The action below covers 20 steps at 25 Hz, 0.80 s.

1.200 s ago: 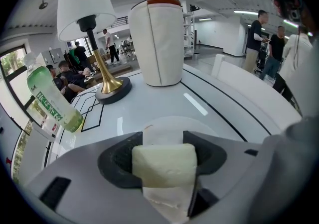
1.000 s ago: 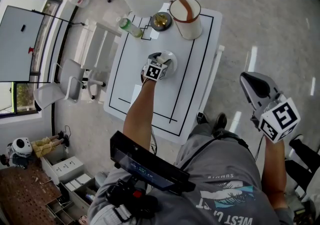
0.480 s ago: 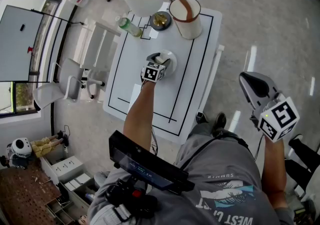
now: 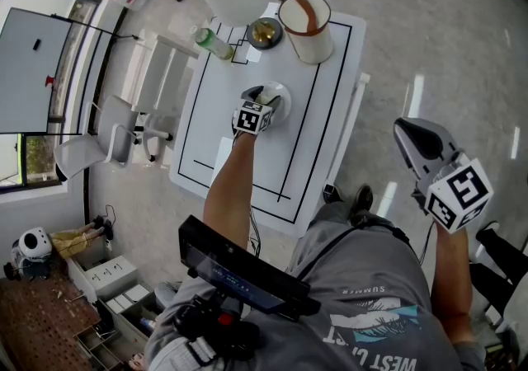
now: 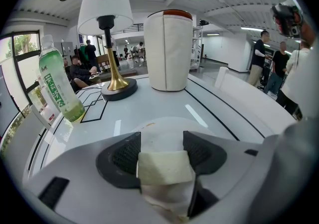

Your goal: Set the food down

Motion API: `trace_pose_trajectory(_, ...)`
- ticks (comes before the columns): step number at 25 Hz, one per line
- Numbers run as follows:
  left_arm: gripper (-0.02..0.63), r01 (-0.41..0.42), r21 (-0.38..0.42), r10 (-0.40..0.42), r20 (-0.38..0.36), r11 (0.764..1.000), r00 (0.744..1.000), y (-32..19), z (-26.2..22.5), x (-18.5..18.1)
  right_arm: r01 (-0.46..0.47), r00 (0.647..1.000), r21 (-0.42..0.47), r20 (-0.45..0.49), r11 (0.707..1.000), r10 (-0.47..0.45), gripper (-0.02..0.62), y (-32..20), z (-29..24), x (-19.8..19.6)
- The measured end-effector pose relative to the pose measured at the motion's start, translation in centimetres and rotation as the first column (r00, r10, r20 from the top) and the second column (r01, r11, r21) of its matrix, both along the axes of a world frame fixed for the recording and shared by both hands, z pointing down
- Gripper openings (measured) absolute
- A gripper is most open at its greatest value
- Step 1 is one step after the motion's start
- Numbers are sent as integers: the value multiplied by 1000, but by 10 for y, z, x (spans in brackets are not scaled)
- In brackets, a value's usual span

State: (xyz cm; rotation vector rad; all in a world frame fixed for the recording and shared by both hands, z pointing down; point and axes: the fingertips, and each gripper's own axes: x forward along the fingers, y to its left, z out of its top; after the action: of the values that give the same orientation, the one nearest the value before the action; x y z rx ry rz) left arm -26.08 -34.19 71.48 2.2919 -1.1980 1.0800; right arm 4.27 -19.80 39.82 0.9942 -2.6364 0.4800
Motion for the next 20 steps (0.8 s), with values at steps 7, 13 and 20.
trace_pose_trajectory(7,261,8,5,-8,0,1000,1000,0,2,0,4,1000,-9,3,1000,-4,9,-2,6,2)
trace_pose_trajectory(13,262,23,10,-22,-15,1000,1000,-2,0,3,11,1000,-14,7,1000,-11,9,-4,8,3)
trace_pose_trajectory(20,262,25,60,-23,-37,998,999,-6,-16,14,25,1000,-11,11,1000,-24,8,-1,6,2)
